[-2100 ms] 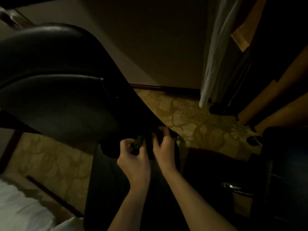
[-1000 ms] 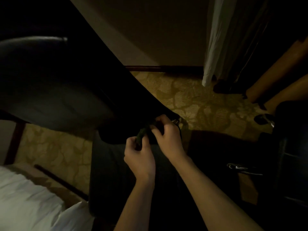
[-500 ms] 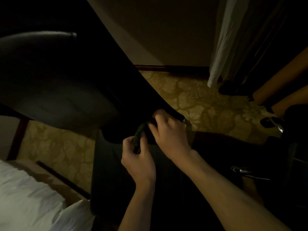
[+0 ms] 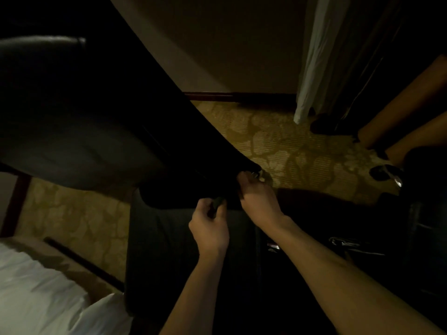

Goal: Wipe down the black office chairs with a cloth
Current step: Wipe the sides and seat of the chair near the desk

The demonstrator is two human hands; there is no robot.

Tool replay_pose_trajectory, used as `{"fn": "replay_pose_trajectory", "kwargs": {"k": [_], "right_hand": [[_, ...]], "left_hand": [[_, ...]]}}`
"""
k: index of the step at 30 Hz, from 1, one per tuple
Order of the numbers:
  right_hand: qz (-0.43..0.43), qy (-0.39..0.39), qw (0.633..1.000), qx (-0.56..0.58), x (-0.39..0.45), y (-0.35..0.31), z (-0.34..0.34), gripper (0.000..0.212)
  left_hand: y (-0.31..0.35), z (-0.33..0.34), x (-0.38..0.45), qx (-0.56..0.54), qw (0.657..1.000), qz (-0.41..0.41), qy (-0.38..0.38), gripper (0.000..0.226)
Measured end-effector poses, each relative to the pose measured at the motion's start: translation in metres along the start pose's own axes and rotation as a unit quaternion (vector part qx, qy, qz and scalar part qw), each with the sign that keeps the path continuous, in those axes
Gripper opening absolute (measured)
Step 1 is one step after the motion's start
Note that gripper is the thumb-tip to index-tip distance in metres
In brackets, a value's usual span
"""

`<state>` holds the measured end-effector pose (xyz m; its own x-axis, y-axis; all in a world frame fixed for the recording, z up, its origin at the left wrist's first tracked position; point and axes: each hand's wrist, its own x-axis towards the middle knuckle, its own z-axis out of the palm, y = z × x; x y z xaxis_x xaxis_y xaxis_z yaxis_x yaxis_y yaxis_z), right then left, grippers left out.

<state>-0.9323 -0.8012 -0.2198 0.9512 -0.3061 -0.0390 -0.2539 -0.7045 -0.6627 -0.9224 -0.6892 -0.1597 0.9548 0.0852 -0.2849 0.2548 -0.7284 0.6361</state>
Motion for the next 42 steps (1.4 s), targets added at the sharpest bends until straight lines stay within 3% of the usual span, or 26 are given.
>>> {"fn": "replay_pose_trajectory", "kwargs": {"k": [2,4,7,10,13,18,22,27,33,39,42], "right_hand": [[0.115,-0.045,0.983,0.137,-0.004,0.01,0.004,0.031],[0.202,0.02,0.944,0.259,-0.005,0.012,0.004,0.023],[0.236,0.07,0.931,0.27,0.0,0.007,0.005,0.016],[0.238,0.034,0.94,0.24,0.008,0.005,0.011,0.019],[0.238,0.034,0.936,0.257,0.008,0.001,0.019,0.019],[0.211,0.146,0.921,0.293,0.002,-0.011,0.017,0.017],[0.212,0.114,0.927,0.287,0.008,-0.01,0.018,0.016],[0.165,0.048,0.948,0.267,0.001,-0.009,0.014,0.015],[0.145,0.097,0.943,0.282,-0.014,-0.029,0.008,0.014],[0.107,0.128,0.924,0.343,-0.022,-0.056,-0.015,0.013],[0.144,0.122,0.913,0.361,-0.024,-0.052,-0.005,0.017]], "left_hand": [[0.001,0.006,0.001,-0.007,1.0,-0.019,-0.013,0.003],[0.003,0.014,0.003,-0.04,0.997,-0.063,-0.017,0.003],[0.011,0.026,0.004,-0.127,0.981,-0.143,-0.024,0.008],[0.016,0.031,0.007,-0.176,0.961,-0.213,-0.021,0.017],[0.012,0.029,0.009,-0.203,0.949,-0.239,-0.021,0.011],[0.008,0.017,0.01,-0.213,0.959,-0.187,-0.015,0.004],[0.01,0.009,0.011,-0.216,0.964,-0.156,-0.018,0.003],[0.005,0.003,0.017,-0.255,0.949,-0.183,-0.033,0.009],[0.004,-0.005,0.015,-0.305,0.936,-0.167,-0.06,0.006],[-0.002,-0.02,0.013,-0.311,0.945,-0.092,-0.051,0.007],[-0.008,-0.019,0.015,-0.298,0.948,-0.079,-0.073,0.008]]}}
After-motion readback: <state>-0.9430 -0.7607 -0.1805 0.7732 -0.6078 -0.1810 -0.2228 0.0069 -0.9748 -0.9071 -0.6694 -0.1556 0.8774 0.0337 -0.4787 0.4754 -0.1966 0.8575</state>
